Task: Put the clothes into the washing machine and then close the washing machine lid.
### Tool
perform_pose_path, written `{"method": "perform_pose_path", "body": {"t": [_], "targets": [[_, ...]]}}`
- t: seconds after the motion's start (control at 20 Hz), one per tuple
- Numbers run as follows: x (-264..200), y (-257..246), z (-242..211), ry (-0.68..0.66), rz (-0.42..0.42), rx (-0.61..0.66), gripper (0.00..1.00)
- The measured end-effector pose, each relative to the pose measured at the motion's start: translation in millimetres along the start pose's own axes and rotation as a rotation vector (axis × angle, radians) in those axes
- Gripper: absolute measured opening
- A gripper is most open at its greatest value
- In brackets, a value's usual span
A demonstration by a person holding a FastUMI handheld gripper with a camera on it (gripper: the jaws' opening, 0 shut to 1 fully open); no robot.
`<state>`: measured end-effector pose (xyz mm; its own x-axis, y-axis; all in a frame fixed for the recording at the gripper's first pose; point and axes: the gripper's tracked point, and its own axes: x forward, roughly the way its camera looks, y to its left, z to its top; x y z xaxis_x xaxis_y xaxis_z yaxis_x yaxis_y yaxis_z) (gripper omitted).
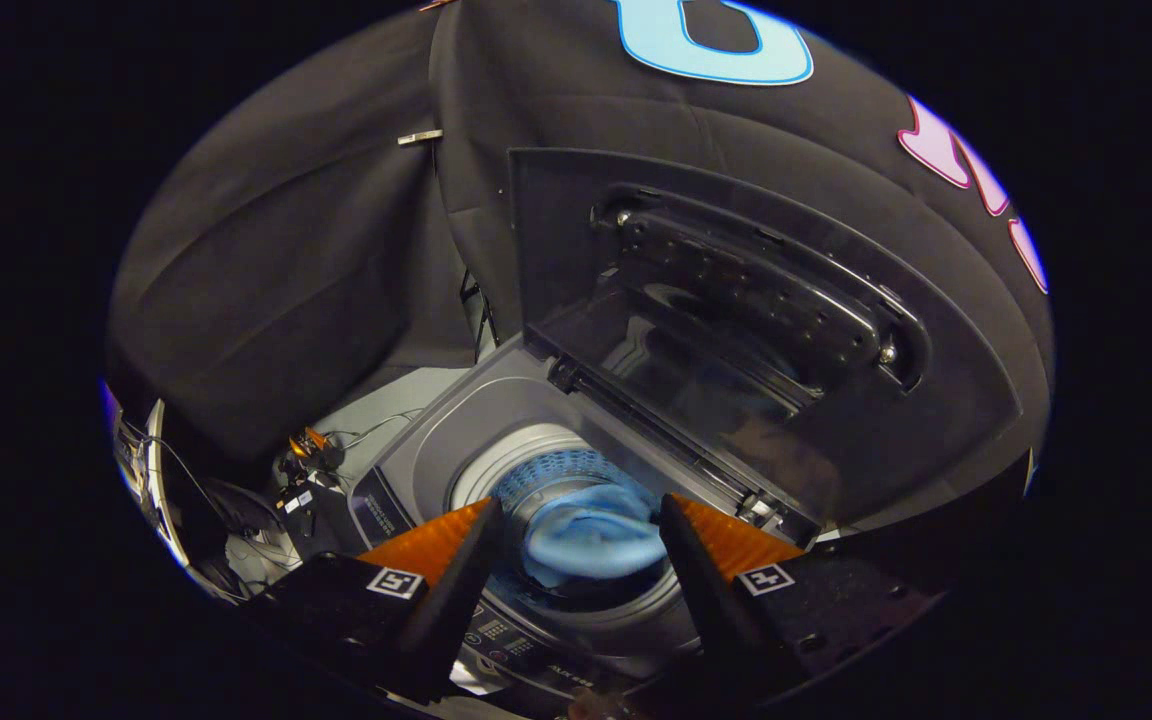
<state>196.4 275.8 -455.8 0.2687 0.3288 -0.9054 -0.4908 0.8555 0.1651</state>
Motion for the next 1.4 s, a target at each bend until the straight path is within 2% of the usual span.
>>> {"method": "perform_pose_path", "body": {"t": [0.55,0.9,1.15,1.4], "targets": [[-11,6,15,-0.064,0.031,-0.001,0.98],[-31,2,39,-0.166,0.023,0.039,0.98],[-70,13,56,-0.244,0.032,0.021,0.98],[-144,10,71,-0.364,0.005,0.012,0.98]]}}
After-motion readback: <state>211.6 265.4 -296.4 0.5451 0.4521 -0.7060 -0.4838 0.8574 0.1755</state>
